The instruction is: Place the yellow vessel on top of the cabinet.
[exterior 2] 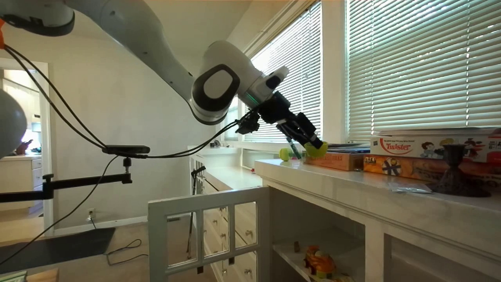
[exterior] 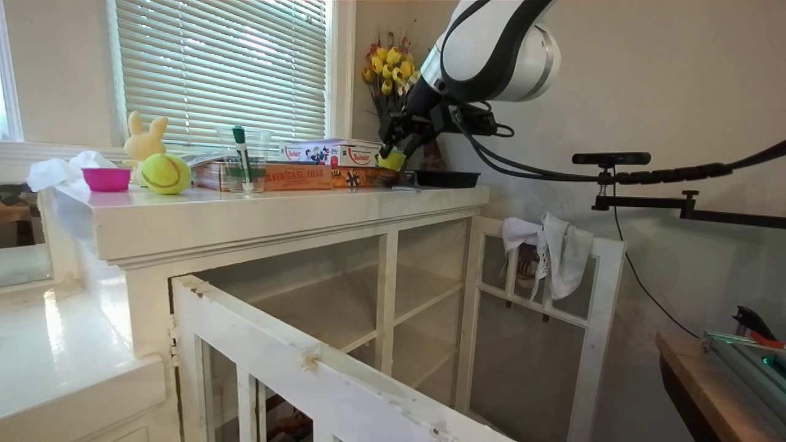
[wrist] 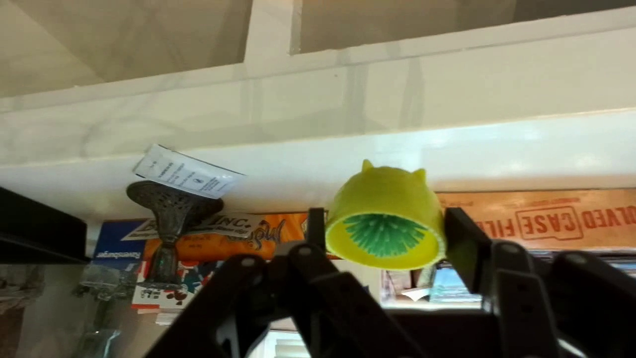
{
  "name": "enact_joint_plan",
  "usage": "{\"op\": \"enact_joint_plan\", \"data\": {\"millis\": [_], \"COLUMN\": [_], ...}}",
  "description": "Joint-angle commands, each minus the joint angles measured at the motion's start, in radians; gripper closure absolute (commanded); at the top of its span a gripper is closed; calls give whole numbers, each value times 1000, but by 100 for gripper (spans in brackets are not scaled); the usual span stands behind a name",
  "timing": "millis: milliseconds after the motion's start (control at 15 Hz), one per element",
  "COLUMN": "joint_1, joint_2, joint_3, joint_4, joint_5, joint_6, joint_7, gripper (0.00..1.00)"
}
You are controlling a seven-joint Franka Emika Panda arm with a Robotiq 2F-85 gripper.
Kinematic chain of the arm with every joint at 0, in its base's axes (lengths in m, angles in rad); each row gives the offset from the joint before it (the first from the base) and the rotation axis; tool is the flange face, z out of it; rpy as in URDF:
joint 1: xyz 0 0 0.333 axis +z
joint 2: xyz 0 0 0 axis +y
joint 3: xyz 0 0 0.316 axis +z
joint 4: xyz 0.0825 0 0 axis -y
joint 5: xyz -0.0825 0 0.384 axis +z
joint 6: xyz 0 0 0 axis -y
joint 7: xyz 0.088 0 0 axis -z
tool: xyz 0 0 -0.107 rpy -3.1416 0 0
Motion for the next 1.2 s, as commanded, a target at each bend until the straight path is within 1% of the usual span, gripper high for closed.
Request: {"op": "enact_joint_plan", "data": {"millis": [0, 67, 133, 267, 400, 533, 600, 733, 1067, 1133], "joint_1": [2, -3, -24, -50, -86, -140, -171, -253, -524, -573], "joint_2": [2, 2, -24, -31, -38, -54, -56, -61, -47, -41], "joint_3": [-65, -73, -67, -54, -24, 34, 68, 158, 442, 486], "joint_4": [55, 67, 80, 112, 144, 187, 205, 252, 357, 380], "joint_5": [-10, -10, -81, -111, -140, -161, -168, -177, -208, -225], "joint_6": [-139, -175, -203, -261, -300, -320, -320, -335, -355, -365], "joint_7": [0, 2, 51, 65, 79, 90, 98, 113, 162, 176], "gripper": [64, 64, 64, 64, 64, 64, 64, 64, 64, 64]}}
